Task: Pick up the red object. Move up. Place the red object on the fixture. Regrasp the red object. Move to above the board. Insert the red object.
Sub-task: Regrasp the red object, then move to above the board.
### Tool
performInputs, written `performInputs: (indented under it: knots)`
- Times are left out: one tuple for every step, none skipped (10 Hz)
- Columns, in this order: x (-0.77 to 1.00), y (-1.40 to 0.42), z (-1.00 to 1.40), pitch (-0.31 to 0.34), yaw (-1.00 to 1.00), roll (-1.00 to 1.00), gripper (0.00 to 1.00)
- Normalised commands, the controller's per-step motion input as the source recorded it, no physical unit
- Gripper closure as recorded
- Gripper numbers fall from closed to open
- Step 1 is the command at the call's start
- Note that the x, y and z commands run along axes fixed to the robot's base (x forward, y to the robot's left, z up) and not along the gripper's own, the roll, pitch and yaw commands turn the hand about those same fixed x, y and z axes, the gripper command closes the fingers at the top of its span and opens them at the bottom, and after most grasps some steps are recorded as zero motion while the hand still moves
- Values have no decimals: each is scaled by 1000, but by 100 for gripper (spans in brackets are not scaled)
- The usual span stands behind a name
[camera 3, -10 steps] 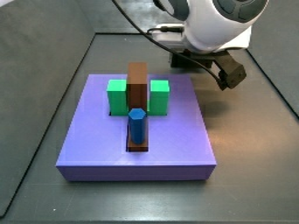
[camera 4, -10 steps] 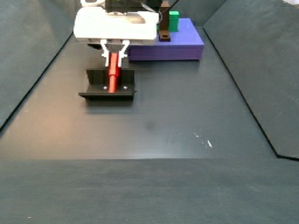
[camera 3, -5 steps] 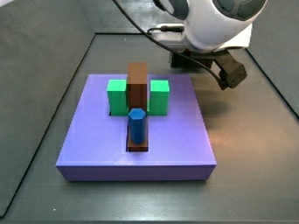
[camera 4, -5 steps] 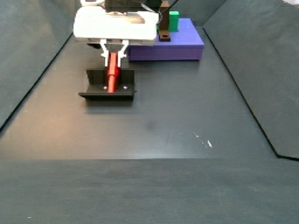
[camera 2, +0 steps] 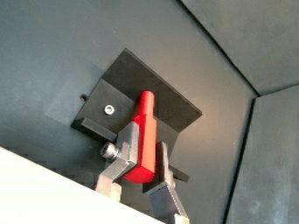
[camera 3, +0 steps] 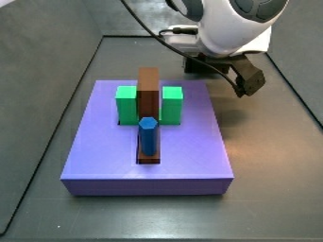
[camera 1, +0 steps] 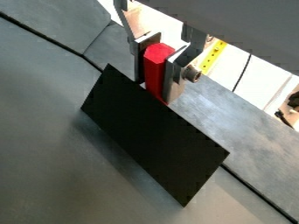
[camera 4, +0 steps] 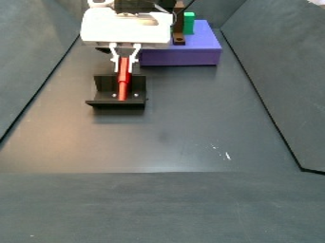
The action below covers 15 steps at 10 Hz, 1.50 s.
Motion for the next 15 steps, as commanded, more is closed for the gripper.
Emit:
performInputs:
  knots:
    - [0, 0, 0, 0, 0, 0, 100]
    - [0, 0, 0, 0, 0, 0, 100]
    - [0, 0, 0, 0, 0, 0, 100]
    - [0, 0, 0, 0, 0, 0, 100]
    - [0, 0, 1400, 0, 0, 0, 100]
    - [8, -5, 1400, 8, 19, -54, 100]
    - [-18, 2, 1400, 18, -3, -154, 100]
    - [-8, 12, 1400, 7, 4, -108, 100]
    - [4, -4, 1400, 25, 2, -69, 100]
    - [-5, -7, 1400, 34, 2, -23, 100]
    - [-10, -12, 1400, 31, 10, -18, 100]
    - [-5, -5, 1400, 40, 11, -17, 100]
    - [8, -8, 767, 44, 12, -12, 100]
    - [24, -20, 237, 65, 17, 3, 100]
    - [-866, -1400, 228, 151, -5, -1000, 100]
